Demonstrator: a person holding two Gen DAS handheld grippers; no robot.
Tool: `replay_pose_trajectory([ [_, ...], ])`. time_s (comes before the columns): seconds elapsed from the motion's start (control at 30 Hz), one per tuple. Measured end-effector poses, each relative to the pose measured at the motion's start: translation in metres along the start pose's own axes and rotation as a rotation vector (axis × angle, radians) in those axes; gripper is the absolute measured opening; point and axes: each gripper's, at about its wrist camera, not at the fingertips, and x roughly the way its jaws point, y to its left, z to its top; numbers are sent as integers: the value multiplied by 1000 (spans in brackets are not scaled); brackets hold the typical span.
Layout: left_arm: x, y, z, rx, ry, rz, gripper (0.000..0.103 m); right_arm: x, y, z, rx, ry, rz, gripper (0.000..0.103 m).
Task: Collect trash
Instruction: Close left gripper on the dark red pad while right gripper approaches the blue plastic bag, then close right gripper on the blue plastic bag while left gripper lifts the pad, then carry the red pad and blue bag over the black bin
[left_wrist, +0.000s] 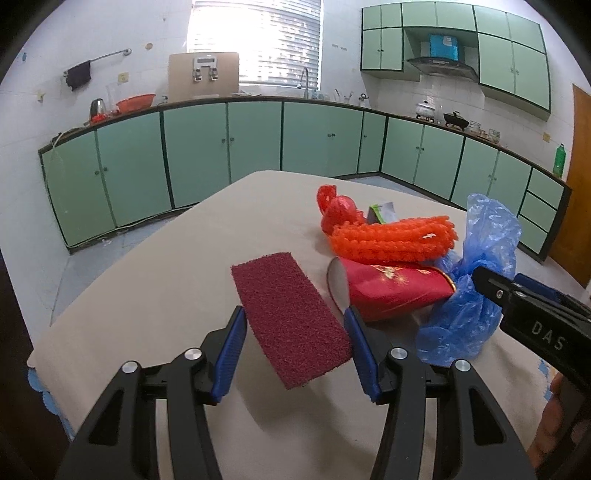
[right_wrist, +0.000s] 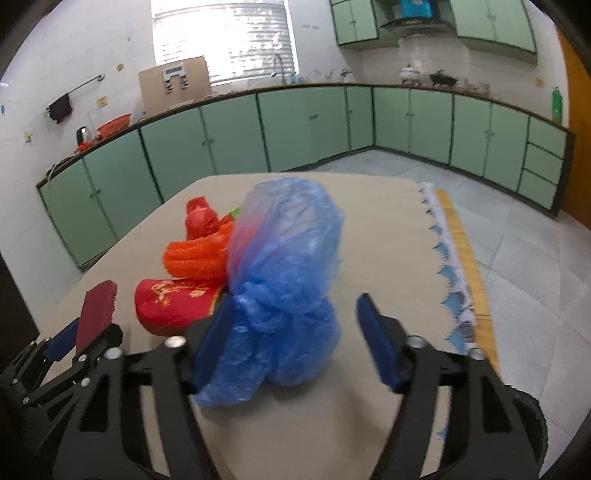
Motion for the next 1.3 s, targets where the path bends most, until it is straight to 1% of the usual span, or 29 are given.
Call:
replay_pose_trajectory([
  [0.1,-1,0,-1,1,-3,5,54,1,3,-1,-16,18,32,36],
  [0.13,-1,1,-1,1,-2,5,54,-1,4,-2,-24,14,34,32],
  [0.17,-1,1,-1,0,-1,3,54,-3,5,-2,-30,14,36,22],
  [0.2,-2,0,-2,2,-3,2,54,-5,5,-2,-34,15,43,16],
  [0.3,-8,-4,-2,9,-13,-2,54,-12,4,-2,-43,5,52,5],
  [0.57,-25,-15,2,29,-47,-24,54,-43,-2,-2,-51,-44,43,3],
  [0.83,-42,-34,4,61,-74,-69,54,-76,-20,0,-35,-78,12,3],
  [1.13,-62,-64,6,106,-100,-141,54,-110,-50,-3,-11,-111,-38,3],
  [1.3,-74,-88,4,138,-102,-201,54,-133,-69,-10,10,-128,-77,3],
])
